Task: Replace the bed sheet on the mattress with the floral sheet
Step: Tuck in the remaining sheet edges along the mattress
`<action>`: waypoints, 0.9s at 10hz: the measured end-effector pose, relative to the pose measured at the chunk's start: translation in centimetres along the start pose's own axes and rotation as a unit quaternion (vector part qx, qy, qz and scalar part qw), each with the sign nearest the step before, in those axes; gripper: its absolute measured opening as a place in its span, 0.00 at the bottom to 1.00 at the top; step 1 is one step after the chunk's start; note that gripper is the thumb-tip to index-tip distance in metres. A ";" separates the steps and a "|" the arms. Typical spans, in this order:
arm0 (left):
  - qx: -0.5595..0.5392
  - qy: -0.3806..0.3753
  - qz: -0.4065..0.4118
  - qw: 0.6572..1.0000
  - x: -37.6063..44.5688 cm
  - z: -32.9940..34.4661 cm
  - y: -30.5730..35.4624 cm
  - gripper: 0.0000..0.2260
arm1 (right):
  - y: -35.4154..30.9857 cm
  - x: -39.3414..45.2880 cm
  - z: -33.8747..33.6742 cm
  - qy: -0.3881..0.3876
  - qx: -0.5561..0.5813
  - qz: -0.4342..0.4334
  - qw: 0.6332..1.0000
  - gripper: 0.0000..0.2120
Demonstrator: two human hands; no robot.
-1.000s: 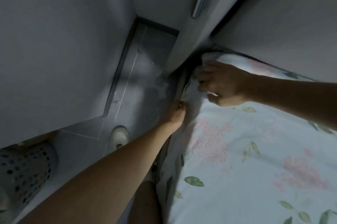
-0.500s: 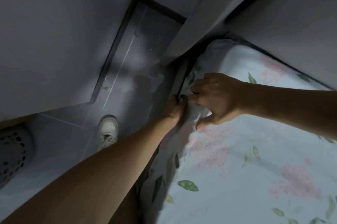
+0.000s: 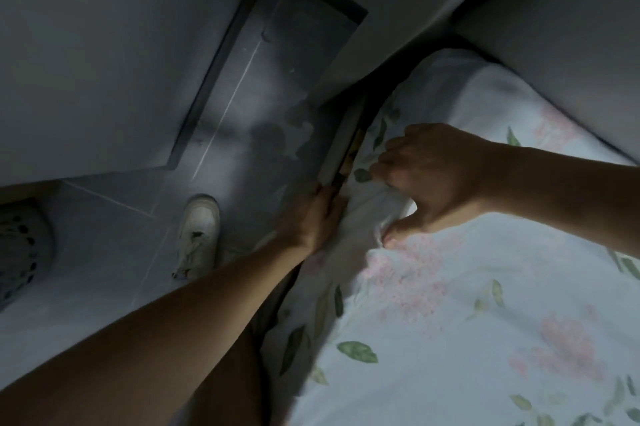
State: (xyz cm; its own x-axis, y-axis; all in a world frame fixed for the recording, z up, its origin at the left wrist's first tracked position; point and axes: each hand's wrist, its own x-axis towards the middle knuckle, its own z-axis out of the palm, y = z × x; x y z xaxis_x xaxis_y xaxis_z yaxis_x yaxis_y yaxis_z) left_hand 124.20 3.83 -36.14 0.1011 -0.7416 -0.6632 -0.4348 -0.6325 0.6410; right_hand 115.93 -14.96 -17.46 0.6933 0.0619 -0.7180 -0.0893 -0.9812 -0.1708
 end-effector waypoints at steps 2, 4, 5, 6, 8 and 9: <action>-0.028 -0.078 -0.085 0.993 -7.0 1.7 -2.9 0.22 | -0.9 0.8 0.0 -0.053 -0.031 0.005 0.998 0.49; -0.011 -0.039 -0.116 0.992 -7.8 3.9 -2.3 0.15 | -12.1 0.0 2.5 -0.019 0.049 -0.070 0.996 0.27; -0.074 -0.039 -0.138 0.987 -8.3 4.3 -4.1 0.14 | -15.9 0.3 4.5 -0.037 0.043 -0.062 0.996 0.24; -0.110 -0.048 -0.141 0.983 -9.0 4.5 -5.9 0.14 | -16.5 1.1 4.7 -0.037 0.036 -0.039 0.998 0.27; -0.203 -0.057 -0.158 0.965 -8.7 7.1 -10.2 0.24 | -19.6 1.5 5.6 -0.047 0.042 -0.063 0.996 0.36; -0.260 -0.053 -0.178 0.948 -9.5 5.8 -8.1 0.20 | -20.2 1.8 5.0 -0.081 0.051 -0.029 0.995 0.34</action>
State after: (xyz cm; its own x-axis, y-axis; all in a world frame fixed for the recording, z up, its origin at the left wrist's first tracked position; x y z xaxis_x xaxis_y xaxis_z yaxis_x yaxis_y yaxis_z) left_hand 121.53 17.29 -37.27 0.0567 -0.4508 -0.8908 0.1122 -0.8837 0.4544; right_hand 115.40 5.87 -18.64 0.5764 0.1540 -0.8025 -0.1306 -0.9521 -0.2765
